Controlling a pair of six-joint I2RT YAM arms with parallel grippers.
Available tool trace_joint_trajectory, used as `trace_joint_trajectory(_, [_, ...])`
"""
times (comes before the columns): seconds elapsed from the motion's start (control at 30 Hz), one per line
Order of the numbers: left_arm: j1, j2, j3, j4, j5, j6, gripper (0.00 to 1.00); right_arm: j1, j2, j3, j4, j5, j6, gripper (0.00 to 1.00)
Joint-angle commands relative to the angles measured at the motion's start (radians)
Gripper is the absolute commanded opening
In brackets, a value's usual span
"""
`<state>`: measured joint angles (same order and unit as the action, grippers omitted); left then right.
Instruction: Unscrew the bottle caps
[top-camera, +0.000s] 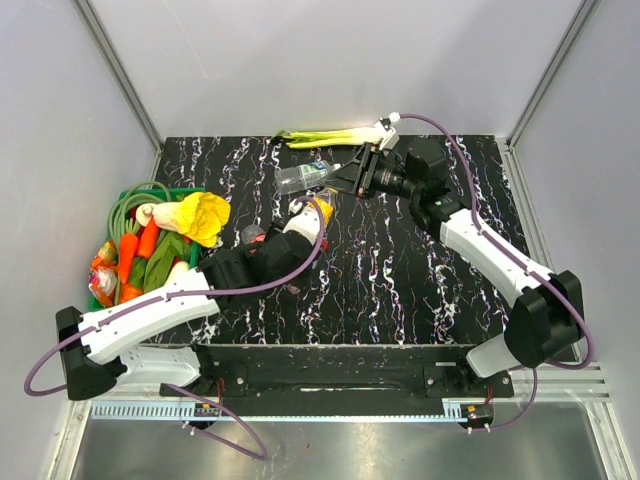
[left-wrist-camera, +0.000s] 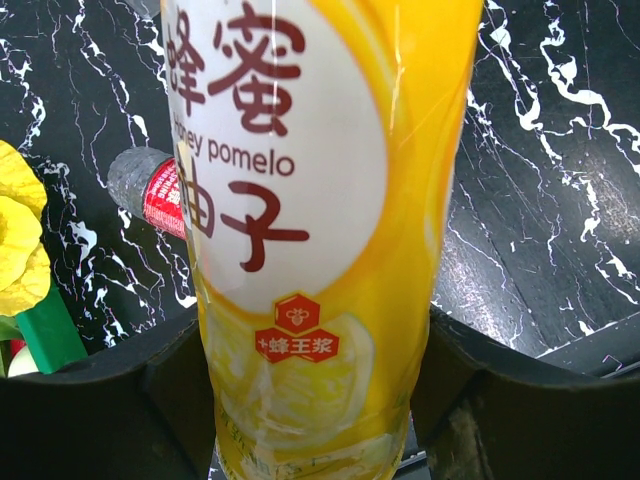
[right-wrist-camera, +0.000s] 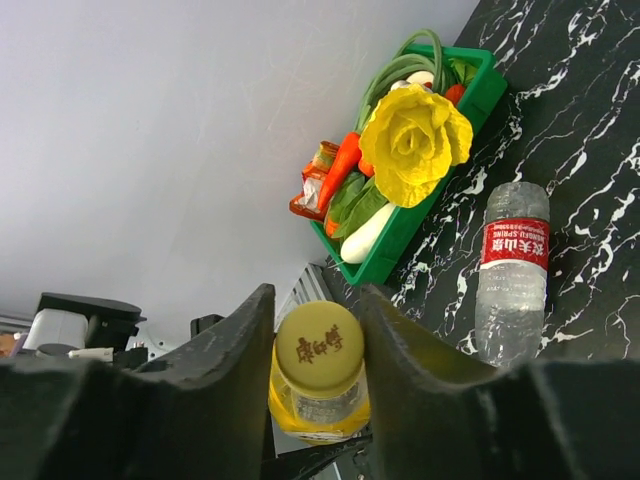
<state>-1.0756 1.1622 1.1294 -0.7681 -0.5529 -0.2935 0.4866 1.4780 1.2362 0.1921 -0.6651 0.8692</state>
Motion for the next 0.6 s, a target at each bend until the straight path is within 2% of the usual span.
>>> trace_joint_trajectory(0.0, [-0.006, 0.011, 0.036, 0.020, -0.030, -0.004, 0.34, 0.010, 0.001, 0.049, 0.029, -0.016, 0.007, 0.38])
trace_joint_trajectory(0.1, [-0.006, 0.014, 0.033, 0.016, -0.031, -0.007, 0.34, 0.010, 0.002, 0.045, 0.029, -0.010, 0.008, 0.20])
trace_joint_trajectory(0.17, [-0.006, 0.014, 0.032, 0.015, -0.033, -0.006, 0.34, 0.010, -0.001, 0.037, 0.036, -0.005, 0.014, 0.13])
trace_joint_trajectory(0.23, [-0.006, 0.016, 0.029, 0.013, -0.035, -0.006, 0.34, 0.010, -0.002, 0.032, 0.043, -0.001, 0.017, 0.09])
trace_joint_trajectory(0.3, [-0.006, 0.016, 0.027, 0.010, -0.036, -0.007, 0.34, 0.010, -0.004, 0.026, 0.058, -0.005, 0.025, 0.11])
trace_joint_trajectory(0.33, [-0.006, 0.014, 0.026, 0.012, -0.036, -0.007, 0.34, 0.010, -0.007, 0.022, 0.070, -0.005, 0.031, 0.15])
trace_joint_trajectory(0.37, [-0.006, 0.016, 0.023, 0.012, -0.036, -0.007, 0.34, 0.010, -0.008, 0.017, 0.082, -0.007, 0.039, 0.24])
trace_joint_trajectory(0.43, [-0.006, 0.017, 0.021, 0.010, -0.036, -0.007, 0.34, 0.010, -0.008, 0.017, 0.101, -0.010, 0.051, 0.48])
trace_joint_trajectory(0.53, [-0.006, 0.019, 0.021, 0.010, -0.038, -0.009, 0.34, 0.010, -0.008, 0.020, 0.105, -0.014, 0.053, 0.68])
trace_joint_trajectory(0.57, [-0.006, 0.022, 0.020, 0.010, -0.038, -0.009, 0.34, 0.010, -0.008, 0.019, 0.112, -0.014, 0.054, 0.69])
